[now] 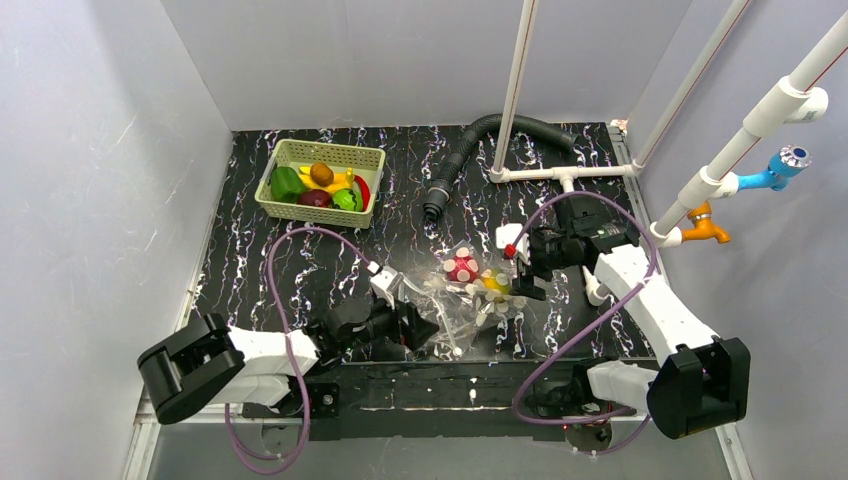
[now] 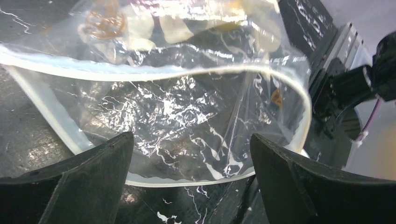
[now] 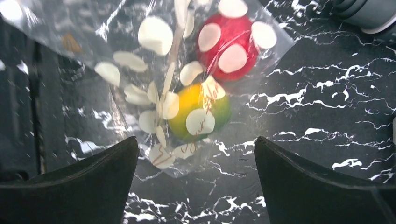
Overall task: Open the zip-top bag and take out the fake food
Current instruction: Pick up the fake fruit from the zipper food storage bag.
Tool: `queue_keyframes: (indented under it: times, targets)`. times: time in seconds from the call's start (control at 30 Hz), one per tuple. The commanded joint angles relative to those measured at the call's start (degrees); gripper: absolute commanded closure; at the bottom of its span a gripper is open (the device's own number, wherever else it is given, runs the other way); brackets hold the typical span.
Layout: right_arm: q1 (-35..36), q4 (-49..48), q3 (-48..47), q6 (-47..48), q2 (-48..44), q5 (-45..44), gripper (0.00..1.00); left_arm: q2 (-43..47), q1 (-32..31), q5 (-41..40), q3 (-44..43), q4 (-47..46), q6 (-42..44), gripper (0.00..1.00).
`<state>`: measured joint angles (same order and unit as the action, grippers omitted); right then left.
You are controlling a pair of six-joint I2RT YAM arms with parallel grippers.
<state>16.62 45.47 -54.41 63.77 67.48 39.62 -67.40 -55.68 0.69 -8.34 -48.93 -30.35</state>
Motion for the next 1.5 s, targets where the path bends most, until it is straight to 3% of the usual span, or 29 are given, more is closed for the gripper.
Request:
queue_keyframes:
  times: [0.0, 0.4, 0.6, 0.83, 1.03, 1.13, 1.47]
  targets:
    - [0.1, 1.3, 1.5, 15.7, 0.9, -5.7, 0.04, -3.9, -0.2, 5.0, 1.3, -8.9, 6.7, 0.09]
    - [2.0, -0.3, 0.7, 18.5, 12.2, -8.4, 0.26, -17.3, -0.2, 9.6, -3.4, -18.2, 6.1, 0.26]
    - [4.3, 0.0, 1.0, 18.5, 16.5, -9.0, 0.43, -19.4, -0.2, 8.4, -4.9, -18.2, 6.7, 0.28]
    - [7.0, 1.7, 0.4, 17.4, 19.4, -7.5, 0.71, -20.6, -0.2, 7.8, -7.0, -16.9, 8.6, 0.29]
    - [9.3, 4.4, 1.0, 16.5, 17.7, -0.5, 0.78, -23.1, -0.2, 9.5, -8.4, -18.3, 8.1, 0.29]
    - [11.0, 5.0, 1.0, 14.9, 17.6, 2.7, 0.87, -24.4, -0.3, 10.5, -9.0, -19.6, 7.0, 0.28]
    - [15.0, 7.3, -1.2, 9.6, 16.9, 4.1, 0.97, -25.1, -0.3, 11.8, -9.8, -23.1, 3.3, 0.22]
